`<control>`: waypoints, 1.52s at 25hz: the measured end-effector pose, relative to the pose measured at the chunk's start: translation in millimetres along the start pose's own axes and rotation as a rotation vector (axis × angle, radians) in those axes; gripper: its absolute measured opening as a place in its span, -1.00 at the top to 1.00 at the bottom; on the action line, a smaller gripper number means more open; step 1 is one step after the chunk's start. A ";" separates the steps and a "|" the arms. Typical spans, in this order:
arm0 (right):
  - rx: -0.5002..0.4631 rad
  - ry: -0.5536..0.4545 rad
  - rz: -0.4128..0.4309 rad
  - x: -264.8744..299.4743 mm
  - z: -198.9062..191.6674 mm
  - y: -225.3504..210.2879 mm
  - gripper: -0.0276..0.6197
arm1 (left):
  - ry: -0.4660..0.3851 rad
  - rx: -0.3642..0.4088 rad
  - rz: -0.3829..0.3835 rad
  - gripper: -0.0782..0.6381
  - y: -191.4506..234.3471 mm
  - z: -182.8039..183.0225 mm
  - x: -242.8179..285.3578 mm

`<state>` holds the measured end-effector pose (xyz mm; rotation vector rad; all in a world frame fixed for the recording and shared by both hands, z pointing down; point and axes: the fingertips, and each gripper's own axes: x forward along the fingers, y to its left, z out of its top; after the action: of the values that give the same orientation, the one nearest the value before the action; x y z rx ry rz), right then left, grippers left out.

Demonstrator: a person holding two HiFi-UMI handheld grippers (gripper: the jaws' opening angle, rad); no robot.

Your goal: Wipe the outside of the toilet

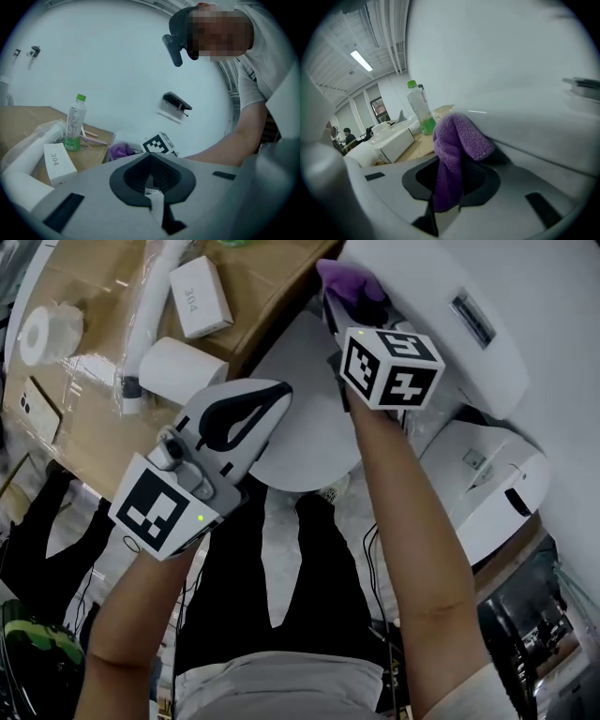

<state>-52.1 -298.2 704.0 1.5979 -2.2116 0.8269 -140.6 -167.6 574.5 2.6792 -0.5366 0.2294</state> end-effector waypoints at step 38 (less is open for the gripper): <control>0.132 0.286 -0.240 -103.1 -223.0 -178.2 0.64 | 0.063 0.016 -0.045 0.76 -51.6 -44.6 86.5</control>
<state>128.4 -124.2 875.0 1.6456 -1.7628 1.0714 -44.6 -134.5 617.2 2.6866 -0.4570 0.3049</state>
